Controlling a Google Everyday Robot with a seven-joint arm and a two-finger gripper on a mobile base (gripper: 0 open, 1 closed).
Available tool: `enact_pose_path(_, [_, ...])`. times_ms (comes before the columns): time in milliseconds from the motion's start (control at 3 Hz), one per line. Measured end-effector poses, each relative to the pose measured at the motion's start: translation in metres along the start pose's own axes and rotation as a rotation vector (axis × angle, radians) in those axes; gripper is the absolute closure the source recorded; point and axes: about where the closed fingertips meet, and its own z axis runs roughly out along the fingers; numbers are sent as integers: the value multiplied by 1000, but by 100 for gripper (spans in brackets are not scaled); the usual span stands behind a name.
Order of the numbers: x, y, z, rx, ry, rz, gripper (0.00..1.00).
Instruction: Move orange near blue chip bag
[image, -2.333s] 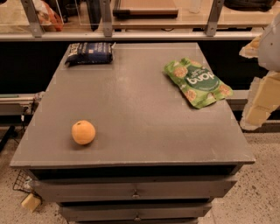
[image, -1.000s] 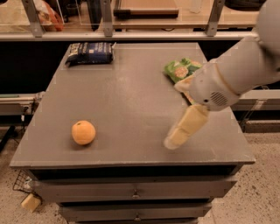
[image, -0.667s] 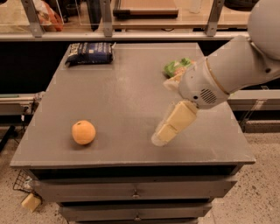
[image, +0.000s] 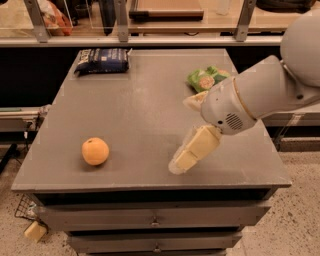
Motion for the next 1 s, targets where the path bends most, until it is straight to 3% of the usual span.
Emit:
enact_pose_path(333, [-4, 8, 55, -38, -160, -13, 0])
enact_pose_path(1000, [-50, 5, 113, -76, -391, -61, 0])
